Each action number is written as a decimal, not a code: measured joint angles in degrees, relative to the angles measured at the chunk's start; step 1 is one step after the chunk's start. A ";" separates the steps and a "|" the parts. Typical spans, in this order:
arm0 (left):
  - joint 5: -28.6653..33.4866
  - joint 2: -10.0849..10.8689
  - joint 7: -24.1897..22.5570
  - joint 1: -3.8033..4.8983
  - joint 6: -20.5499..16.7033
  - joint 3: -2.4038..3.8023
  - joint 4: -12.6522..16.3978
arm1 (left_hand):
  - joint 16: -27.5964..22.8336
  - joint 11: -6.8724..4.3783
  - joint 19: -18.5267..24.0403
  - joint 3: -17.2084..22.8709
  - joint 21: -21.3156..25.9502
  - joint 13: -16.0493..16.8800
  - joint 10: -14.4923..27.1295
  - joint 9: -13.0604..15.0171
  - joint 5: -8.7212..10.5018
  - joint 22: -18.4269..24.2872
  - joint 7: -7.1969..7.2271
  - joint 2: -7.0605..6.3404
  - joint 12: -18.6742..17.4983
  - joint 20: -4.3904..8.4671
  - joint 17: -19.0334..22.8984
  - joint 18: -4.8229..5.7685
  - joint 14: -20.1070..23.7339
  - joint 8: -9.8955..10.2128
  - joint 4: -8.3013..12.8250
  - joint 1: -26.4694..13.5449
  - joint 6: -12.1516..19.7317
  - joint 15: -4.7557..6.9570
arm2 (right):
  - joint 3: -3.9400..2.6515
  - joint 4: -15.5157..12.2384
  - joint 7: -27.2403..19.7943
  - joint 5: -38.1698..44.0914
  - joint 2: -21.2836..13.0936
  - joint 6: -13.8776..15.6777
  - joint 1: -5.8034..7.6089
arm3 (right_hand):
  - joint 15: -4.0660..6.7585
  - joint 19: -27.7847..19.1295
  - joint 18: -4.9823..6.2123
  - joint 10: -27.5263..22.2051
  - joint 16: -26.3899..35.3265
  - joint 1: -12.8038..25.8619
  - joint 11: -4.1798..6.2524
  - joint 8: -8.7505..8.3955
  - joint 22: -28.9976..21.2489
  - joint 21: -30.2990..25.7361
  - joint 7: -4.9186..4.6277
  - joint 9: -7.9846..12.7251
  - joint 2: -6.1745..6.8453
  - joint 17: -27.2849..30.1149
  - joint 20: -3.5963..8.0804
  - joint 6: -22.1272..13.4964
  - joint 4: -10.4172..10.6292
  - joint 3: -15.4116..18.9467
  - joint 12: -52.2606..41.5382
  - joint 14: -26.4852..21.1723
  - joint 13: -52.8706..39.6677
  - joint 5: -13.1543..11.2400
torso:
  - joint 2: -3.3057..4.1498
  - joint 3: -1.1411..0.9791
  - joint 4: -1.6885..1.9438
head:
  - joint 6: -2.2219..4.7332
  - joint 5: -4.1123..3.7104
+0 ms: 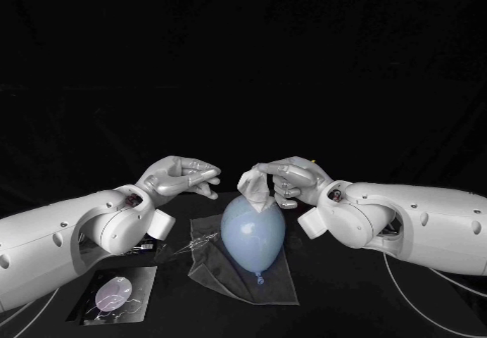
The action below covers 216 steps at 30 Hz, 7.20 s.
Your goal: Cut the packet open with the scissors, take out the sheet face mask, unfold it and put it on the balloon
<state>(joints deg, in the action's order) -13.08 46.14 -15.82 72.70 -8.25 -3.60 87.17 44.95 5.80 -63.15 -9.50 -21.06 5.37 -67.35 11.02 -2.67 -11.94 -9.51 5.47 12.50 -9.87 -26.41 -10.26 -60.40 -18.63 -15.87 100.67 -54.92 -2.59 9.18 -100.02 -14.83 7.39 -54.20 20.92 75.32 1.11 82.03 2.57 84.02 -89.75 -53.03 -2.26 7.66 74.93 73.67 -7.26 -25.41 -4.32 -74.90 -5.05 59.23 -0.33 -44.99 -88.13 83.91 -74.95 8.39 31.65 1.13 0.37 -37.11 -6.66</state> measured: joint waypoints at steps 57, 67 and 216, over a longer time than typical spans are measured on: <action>17.55 -6.87 8.78 -0.51 -19.52 -0.07 7.27 | 31.15 -4.37 -4.78 29.57 -43.27 16.49 -5.18 8.24 -0.29 -39.25 3.57 -11.51 19.24 6.31 -38.18 1.45 -21.93 -6.08 -0.80 -30.26 -0.25 4.82 | 0.17 0.13 -3.67 3.84 2.60 7.01 -0.59 | -0.20 -0.82 0.69 -0.04 -0.02 -6.19 -0.37 0.69 0.00 -1.74 -0.16 -0.27 -0.41 -0.05 -0.41 -1.00 0.42 0.89 0.78 -0.20 0.05 -4.00 | -0.04 0.02 0.03 | 0.88 1.06; 17.74 -6.86 9.11 -0.52 -19.42 -0.07 7.24 | 31.42 -4.88 -5.35 27.03 -43.63 16.49 -6.09 8.20 -0.29 -39.70 4.01 -12.67 18.73 6.47 -39.02 1.46 -22.63 -5.87 -0.50 -30.19 -1.59 5.12 | 0.17 1.03 -3.23 6.57 3.30 7.49 -0.60 | -0.21 -1.23 0.84 -0.04 0.15 -6.56 -0.37 0.40 -0.03 -2.22 -0.14 -0.28 -0.34 -0.03 -0.41 -1.15 0.59 1.05 1.01 -0.20 0.01 -4.56 | -0.04 0.00 -0.03 | 0.88 1.35; 11.44 -5.52 11.20 -0.57 -19.65 0.01 7.07 | 36.63 -5.20 -10.65 58.62 -54.39 20.89 -8.23 13.01 -9.72 -53.54 4.36 -15.00 20.46 7.52 -45.57 4.18 -23.62 -7.55 15.10 -34.64 -1.92 5.73 | 0.31 1.55 -2.10 10.50 3.44 11.88 -0.82 | -0.71 -1.23 0.41 0.00 -0.01 -7.62 -0.43 -0.27 -0.02 -2.30 -0.59 -0.03 -0.49 -0.01 -0.41 -1.99 0.82 0.82 1.32 -0.30 0.00 -4.28 | -0.05 -0.03 -0.03 | 1.40 0.99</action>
<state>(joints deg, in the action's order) -1.64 40.63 -4.63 72.13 -27.90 -3.59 94.24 81.59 0.60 -73.81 49.12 -75.44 26.27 -75.58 24.02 -12.39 -65.48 -5.16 -9.53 32.97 -2.35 -71.99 -6.08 -84.03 -26.18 -0.78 66.02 -56.84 3.14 9.49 -98.47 -16.93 17.89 -50.76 32.80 74.50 0.40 80.81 2.98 84.02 -89.75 -60.65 -2.69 7.39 74.91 71.36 -7.85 -25.43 -4.82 -74.91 -5.46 57.24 0.49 -44.17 -86.82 83.61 -74.95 4.11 31.60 1.10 0.34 -35.71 -5.66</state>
